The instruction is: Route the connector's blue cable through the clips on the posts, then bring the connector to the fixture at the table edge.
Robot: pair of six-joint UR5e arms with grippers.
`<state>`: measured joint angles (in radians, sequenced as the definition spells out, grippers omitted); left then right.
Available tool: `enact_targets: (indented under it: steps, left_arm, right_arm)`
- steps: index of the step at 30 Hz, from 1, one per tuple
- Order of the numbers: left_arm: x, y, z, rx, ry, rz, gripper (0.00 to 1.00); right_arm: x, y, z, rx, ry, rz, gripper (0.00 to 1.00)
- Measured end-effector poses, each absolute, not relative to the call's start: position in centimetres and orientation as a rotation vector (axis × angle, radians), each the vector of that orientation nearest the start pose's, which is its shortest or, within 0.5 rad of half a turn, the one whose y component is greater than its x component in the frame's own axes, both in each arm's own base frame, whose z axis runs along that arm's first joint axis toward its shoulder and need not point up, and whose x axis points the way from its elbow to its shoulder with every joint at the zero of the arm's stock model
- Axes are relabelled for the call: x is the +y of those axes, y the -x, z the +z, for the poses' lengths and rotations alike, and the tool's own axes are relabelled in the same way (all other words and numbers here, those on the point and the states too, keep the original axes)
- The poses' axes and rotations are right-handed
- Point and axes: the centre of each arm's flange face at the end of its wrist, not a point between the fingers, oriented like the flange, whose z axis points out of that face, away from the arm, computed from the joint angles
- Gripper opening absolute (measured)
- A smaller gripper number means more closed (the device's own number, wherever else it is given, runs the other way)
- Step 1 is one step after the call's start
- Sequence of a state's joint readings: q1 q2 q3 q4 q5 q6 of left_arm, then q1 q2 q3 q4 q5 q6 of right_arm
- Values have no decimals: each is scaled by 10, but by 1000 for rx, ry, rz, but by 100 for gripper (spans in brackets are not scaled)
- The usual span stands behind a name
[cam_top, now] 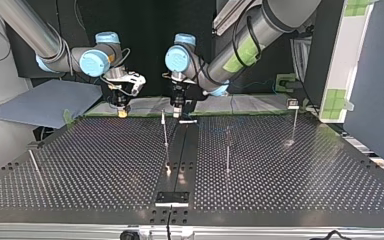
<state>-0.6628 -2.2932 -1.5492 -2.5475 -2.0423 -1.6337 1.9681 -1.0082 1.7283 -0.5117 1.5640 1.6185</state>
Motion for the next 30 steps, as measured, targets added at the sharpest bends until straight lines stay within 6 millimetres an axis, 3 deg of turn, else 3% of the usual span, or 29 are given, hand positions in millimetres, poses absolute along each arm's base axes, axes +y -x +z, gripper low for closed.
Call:
enact_targets:
  steps: [15, 24, 30]
  left_arm:
    - [-472, -424, 142, 1681, -216, -187, 98]
    - [-476, -395, 131, 1725, -290, -205, 98]
    - [-478, -392, 130, 1716, -288, -212, 98]
  right_arm:
    - [-501, -353, 145, -1161, -1661, 1393, 0]
    - [-501, -353, 145, -1162, -1663, 1393, 0]
    - [-500, -355, 145, -1158, -1669, 1398, 0]
